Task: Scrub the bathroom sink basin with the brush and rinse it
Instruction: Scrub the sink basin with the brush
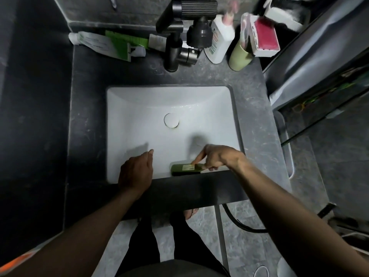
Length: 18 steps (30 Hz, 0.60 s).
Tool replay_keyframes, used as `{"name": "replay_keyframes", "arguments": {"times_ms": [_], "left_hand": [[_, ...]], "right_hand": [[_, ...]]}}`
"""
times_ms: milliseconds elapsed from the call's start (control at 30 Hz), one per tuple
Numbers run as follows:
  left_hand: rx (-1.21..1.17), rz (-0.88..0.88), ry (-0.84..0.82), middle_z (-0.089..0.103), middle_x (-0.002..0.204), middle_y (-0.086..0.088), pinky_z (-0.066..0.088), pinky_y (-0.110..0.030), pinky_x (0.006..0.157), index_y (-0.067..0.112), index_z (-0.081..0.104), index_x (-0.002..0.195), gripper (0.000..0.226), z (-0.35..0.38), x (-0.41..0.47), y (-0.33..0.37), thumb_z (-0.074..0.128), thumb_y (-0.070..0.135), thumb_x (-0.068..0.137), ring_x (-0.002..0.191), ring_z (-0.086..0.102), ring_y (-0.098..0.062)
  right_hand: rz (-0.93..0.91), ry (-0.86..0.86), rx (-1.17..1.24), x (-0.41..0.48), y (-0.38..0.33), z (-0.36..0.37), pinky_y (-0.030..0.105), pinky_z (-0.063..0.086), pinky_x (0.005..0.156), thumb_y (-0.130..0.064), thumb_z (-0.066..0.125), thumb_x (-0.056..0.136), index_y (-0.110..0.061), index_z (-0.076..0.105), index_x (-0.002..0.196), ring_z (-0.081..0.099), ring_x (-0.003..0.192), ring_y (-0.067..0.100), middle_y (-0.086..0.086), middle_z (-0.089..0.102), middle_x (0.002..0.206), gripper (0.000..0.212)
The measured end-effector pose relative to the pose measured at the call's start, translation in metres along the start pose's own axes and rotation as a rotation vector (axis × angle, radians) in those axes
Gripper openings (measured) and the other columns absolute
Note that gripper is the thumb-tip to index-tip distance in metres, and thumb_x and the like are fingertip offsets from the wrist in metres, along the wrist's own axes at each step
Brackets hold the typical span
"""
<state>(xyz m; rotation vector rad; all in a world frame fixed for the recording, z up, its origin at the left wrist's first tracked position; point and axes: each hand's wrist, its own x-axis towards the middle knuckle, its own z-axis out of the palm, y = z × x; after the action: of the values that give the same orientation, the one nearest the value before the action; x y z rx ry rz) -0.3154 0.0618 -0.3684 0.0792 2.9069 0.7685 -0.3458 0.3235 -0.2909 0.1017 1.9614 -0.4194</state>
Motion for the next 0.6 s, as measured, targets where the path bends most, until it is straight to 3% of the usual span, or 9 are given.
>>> {"name": "replay_keyframes", "arguments": {"times_ms": [133, 200, 267, 333, 433, 500, 600], "left_hand": [[0.010, -0.007, -0.009, 0.050, 0.049, 0.000, 0.045, -0.030, 0.048, 0.017, 0.047, 0.056, 0.062, 0.001, 0.001, 0.001, 0.026, 0.047, 0.106, 0.044, 0.050, -0.019], [0.019, 0.003, -0.019, 0.049, 0.050, 0.001, 0.044, -0.029, 0.049, 0.020, 0.046, 0.058, 0.059, 0.001, 0.001, -0.001, 0.024, 0.047, 0.106, 0.045, 0.050, -0.019], [0.058, 0.037, -0.028, 0.050, 0.053, 0.001, 0.043, -0.030, 0.049, 0.019, 0.047, 0.065, 0.056, 0.003, 0.002, -0.003, 0.023, 0.049, 0.105, 0.048, 0.053, -0.020], [0.106, 0.070, -0.030, 0.054, 0.059, 0.001, 0.042, -0.030, 0.051, 0.018, 0.048, 0.074, 0.050, 0.004, 0.005, -0.004, 0.024, 0.048, 0.105, 0.053, 0.056, -0.020], [0.151, 0.096, -0.041, 0.063, 0.077, -0.004, 0.047, -0.033, 0.056, 0.015, 0.054, 0.092, 0.036, 0.007, 0.006, -0.002, 0.035, 0.041, 0.107, 0.067, 0.063, -0.027], [0.196, 0.123, -0.065, 0.066, 0.086, -0.008, 0.047, -0.037, 0.059, 0.011, 0.057, 0.103, 0.028, 0.009, 0.006, 0.001, 0.042, 0.035, 0.106, 0.074, 0.065, -0.031], [0.275, 0.160, -0.127, 0.064, 0.088, -0.011, 0.053, -0.040, 0.059, 0.009, 0.059, 0.101, 0.022, 0.011, 0.006, 0.007, 0.053, 0.030, 0.101, 0.079, 0.063, -0.033]], "right_hand": [[0.074, -0.050, -0.120, -0.006, 0.025, -0.026, 0.022, 0.053, 0.068, -0.013, 0.067, 0.089, -0.033, 0.070, 0.120, 0.061, 0.065, 0.009, -0.010, 0.068, 0.062, 0.036], [0.187, 0.061, -0.254, -0.022, 0.054, -0.048, 0.025, 0.054, 0.070, -0.018, 0.067, 0.084, -0.030, 0.074, 0.109, 0.062, 0.069, 0.011, -0.008, 0.071, 0.073, 0.028], [0.241, 0.138, -0.341, -0.037, 0.071, -0.058, 0.022, 0.051, 0.062, -0.019, 0.065, 0.085, -0.030, 0.075, 0.103, 0.059, 0.067, 0.010, -0.008, 0.068, 0.078, 0.024], [0.226, 0.169, -0.366, -0.039, 0.069, -0.050, 0.028, 0.054, 0.071, -0.016, 0.062, 0.087, -0.026, 0.074, 0.108, 0.064, 0.077, 0.015, -0.002, 0.071, 0.092, 0.027], [0.194, 0.199, -0.243, -0.018, 0.049, -0.019, 0.031, 0.055, 0.082, -0.010, 0.063, 0.083, -0.018, 0.073, 0.113, 0.068, 0.097, 0.026, 0.006, 0.069, 0.115, 0.032], [0.208, 0.250, -0.203, -0.005, 0.031, 0.006, 0.034, 0.056, 0.085, -0.018, 0.067, 0.080, -0.020, 0.070, 0.116, 0.067, 0.102, 0.027, 0.007, 0.068, 0.118, 0.036], [0.301, 0.465, -0.050, -0.002, 0.015, 0.033, 0.034, 0.055, 0.089, -0.023, 0.065, 0.087, -0.017, 0.060, 0.122, 0.064, 0.109, 0.028, 0.008, 0.066, 0.118, 0.035]]}}
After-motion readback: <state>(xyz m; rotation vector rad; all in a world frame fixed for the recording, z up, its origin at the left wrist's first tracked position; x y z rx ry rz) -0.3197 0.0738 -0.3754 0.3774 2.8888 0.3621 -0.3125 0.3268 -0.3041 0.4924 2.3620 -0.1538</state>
